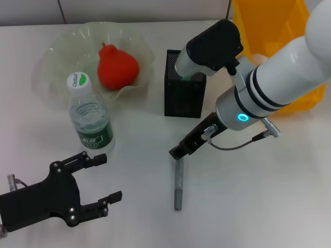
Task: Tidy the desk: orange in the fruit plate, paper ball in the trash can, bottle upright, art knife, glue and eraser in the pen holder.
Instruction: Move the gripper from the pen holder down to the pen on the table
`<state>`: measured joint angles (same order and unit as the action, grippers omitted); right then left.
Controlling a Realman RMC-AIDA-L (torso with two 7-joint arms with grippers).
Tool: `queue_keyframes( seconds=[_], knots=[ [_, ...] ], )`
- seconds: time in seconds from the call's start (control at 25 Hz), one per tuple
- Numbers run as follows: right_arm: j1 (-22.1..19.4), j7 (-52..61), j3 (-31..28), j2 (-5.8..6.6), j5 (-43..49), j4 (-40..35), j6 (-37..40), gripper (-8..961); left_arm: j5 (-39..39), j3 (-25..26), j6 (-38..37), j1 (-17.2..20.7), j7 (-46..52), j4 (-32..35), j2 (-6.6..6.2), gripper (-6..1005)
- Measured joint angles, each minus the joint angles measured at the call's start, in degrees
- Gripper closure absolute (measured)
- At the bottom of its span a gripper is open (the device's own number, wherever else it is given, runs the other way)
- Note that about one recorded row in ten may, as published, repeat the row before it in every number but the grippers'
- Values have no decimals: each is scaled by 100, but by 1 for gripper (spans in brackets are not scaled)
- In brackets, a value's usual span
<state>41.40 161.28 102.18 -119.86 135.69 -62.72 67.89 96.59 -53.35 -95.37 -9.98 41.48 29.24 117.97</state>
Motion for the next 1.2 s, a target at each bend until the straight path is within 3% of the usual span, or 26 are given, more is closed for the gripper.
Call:
queue_keyframes(
  seconds=[0.92,1.2],
  knots=[
    [287,36,266,-2,-173,449,-181,361,0,30,11,22,0,3,7,215],
    [354,36,274,-1,-131,463,-20,567,0,37,10,23,0,8,7,215]
  ],
)
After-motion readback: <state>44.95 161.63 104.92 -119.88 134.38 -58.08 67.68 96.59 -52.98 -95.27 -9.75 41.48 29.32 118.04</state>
